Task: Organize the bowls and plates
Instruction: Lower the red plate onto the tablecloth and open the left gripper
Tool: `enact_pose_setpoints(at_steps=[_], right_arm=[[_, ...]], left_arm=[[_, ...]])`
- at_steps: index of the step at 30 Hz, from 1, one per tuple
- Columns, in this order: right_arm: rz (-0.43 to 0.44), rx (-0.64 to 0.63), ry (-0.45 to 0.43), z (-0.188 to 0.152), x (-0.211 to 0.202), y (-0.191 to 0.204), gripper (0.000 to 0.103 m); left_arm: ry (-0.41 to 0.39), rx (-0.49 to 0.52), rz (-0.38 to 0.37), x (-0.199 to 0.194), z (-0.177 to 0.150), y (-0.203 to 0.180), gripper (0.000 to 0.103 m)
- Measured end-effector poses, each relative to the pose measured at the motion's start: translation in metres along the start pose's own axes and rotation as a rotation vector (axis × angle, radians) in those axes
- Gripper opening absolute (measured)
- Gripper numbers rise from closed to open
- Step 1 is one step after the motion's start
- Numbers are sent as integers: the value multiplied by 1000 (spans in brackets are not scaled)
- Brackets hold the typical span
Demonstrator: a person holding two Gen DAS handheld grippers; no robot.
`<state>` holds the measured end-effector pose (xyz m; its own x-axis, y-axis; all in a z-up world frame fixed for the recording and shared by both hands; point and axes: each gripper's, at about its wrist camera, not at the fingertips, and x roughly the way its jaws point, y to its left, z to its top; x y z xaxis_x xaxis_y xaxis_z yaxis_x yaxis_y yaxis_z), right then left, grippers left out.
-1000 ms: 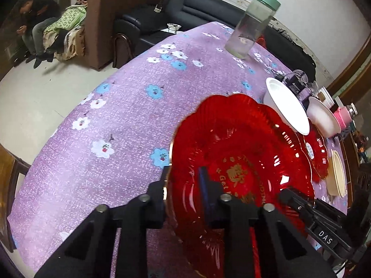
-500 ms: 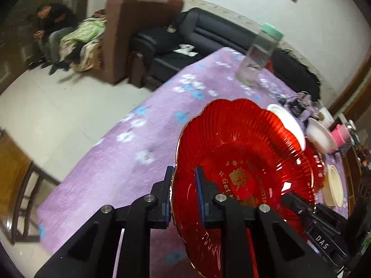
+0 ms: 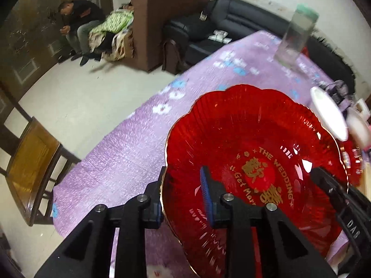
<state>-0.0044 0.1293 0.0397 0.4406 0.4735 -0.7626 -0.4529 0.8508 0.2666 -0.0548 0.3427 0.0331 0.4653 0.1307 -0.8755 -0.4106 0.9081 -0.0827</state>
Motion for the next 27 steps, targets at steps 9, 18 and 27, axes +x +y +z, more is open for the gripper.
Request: enact_pose_setpoints(at_steps=[9,18,27], right_arm=[[-52,-72,-154,-17,-7,-2,35],[-219,5,-324,-18,-38,-20,53],[-329,15,-419,-17,-57,-30,60]], left_arm=[[-135,-81,53,-69,-5,32,38],[-302,-217,27,-144,-21,41,56],[-442,-149,-29,-169,-41,-1,74]])
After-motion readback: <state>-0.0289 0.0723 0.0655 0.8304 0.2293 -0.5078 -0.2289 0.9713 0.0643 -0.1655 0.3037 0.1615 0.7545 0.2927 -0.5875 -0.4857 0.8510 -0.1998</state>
